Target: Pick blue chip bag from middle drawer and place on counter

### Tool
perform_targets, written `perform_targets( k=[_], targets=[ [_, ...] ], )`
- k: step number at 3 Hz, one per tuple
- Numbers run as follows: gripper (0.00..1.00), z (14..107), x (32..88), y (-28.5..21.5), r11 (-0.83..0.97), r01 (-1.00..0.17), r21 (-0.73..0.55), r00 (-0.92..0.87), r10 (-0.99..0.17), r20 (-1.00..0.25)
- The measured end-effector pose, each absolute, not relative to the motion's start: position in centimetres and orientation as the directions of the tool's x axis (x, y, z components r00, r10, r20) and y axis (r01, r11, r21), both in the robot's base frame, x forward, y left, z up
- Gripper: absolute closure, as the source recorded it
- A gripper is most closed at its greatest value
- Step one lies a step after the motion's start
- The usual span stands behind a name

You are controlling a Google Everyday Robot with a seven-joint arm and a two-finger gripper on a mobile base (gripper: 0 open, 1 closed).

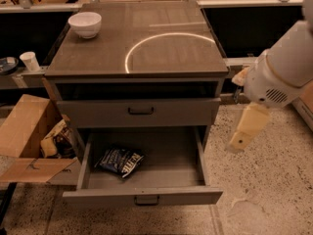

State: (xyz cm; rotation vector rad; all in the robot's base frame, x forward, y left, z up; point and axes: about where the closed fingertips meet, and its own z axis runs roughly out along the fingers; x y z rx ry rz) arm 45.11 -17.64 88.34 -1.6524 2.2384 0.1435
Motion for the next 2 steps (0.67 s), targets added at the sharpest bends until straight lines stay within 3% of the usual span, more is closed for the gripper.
perform_targets(
  k=[2],
  targets=[
    [0.00, 76.1, 46.3, -9.8, 0.314, -0.949, 0.022, -0.281, -0.814, -0.508]
  ],
)
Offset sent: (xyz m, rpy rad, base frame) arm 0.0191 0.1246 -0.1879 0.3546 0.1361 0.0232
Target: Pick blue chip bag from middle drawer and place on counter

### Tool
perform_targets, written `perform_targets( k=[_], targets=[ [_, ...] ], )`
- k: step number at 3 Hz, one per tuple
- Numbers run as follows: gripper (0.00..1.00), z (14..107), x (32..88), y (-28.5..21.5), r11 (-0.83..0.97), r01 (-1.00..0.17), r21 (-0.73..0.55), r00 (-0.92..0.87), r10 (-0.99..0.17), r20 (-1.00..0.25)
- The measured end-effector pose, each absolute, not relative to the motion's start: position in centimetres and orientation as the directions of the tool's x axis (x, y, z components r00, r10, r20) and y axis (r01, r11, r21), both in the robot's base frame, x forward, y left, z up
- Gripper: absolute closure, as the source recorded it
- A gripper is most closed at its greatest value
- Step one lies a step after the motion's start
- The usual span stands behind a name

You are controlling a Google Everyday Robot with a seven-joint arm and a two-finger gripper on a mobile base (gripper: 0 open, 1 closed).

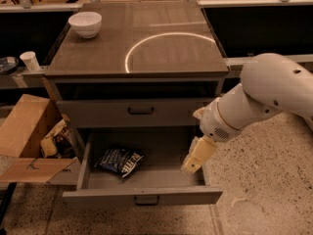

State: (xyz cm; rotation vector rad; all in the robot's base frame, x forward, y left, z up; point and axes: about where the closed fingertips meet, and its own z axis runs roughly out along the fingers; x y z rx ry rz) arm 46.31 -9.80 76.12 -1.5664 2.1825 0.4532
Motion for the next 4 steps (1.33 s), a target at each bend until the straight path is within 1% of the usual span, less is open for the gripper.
perform_targets(
  k=[1, 2, 4],
  targets=[
    [0.00, 76.1, 46.3, -9.8, 0.314, -0.949, 0.022, -0.282, -0.814, -0.508],
    [0.00, 74.5, 46.8, -8.4, 0.314, -0.948, 0.053, -0.297, -0.813, -0.501],
    [0.00, 66.2, 48.6, -3.5, 0.301, -0.940, 0.159, -0.339, -0.790, -0.512]
  ],
)
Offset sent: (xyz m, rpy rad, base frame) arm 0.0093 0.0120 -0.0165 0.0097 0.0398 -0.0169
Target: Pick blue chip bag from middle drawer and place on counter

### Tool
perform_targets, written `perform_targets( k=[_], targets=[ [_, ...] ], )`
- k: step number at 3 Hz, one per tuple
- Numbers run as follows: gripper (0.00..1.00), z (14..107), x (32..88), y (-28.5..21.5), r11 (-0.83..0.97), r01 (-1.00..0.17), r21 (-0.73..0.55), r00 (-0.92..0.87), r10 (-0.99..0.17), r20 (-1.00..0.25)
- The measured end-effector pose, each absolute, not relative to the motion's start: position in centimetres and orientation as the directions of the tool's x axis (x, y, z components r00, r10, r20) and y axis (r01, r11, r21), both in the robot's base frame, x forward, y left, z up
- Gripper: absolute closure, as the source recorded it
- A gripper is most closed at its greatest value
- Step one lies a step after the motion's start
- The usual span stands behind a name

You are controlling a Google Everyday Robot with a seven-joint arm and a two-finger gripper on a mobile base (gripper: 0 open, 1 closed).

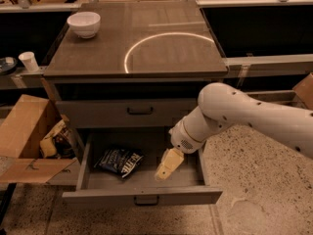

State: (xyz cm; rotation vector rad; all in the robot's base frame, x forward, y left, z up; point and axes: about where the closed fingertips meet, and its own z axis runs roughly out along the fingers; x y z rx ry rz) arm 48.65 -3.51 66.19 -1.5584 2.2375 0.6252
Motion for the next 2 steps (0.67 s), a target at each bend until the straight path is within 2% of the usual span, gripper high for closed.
perform_targets(
  k=[2],
  targets=[
    [0.00, 57.1, 50.7, 2.0, 0.269, -0.927, 0.262, -0.376, -0.676, -0.635]
  ],
)
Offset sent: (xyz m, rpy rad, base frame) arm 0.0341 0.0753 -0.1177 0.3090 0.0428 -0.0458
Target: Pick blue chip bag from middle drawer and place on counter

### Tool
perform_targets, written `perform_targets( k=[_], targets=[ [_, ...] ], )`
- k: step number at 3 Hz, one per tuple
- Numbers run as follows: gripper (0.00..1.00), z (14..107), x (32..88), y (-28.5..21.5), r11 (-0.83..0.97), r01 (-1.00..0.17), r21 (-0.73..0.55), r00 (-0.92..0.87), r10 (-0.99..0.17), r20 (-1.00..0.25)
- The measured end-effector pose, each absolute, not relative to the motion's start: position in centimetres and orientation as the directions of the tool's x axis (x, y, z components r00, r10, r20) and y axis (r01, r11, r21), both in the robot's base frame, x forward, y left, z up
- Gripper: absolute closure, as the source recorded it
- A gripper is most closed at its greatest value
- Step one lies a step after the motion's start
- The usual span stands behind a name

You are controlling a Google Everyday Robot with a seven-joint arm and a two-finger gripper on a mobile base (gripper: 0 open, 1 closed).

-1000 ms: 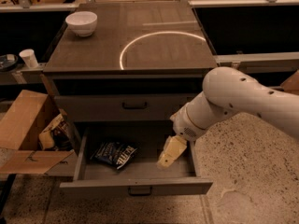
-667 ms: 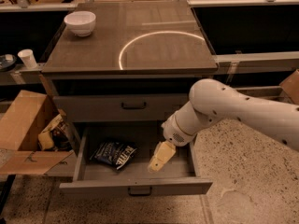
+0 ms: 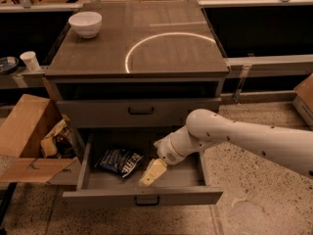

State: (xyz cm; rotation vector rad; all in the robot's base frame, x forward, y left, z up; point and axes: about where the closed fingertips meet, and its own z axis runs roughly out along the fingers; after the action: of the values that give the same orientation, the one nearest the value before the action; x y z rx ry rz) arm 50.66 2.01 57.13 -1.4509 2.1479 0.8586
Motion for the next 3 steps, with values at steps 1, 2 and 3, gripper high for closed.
perform_targets(
  k=[1, 2, 3],
  targets=[
    [0.00, 57.1, 50.7, 2.0, 0.269, -0.927, 0.262, -0.376, -0.676, -0.635],
    [0.00, 55.4, 51.2, 3.0, 0.265, -0.929, 0.257, -0.369, -0.683, -0.631],
    [0.00, 52.4, 52.8, 4.6, 0.248, -0.941, 0.228, -0.337, -0.682, -0.649]
  ],
)
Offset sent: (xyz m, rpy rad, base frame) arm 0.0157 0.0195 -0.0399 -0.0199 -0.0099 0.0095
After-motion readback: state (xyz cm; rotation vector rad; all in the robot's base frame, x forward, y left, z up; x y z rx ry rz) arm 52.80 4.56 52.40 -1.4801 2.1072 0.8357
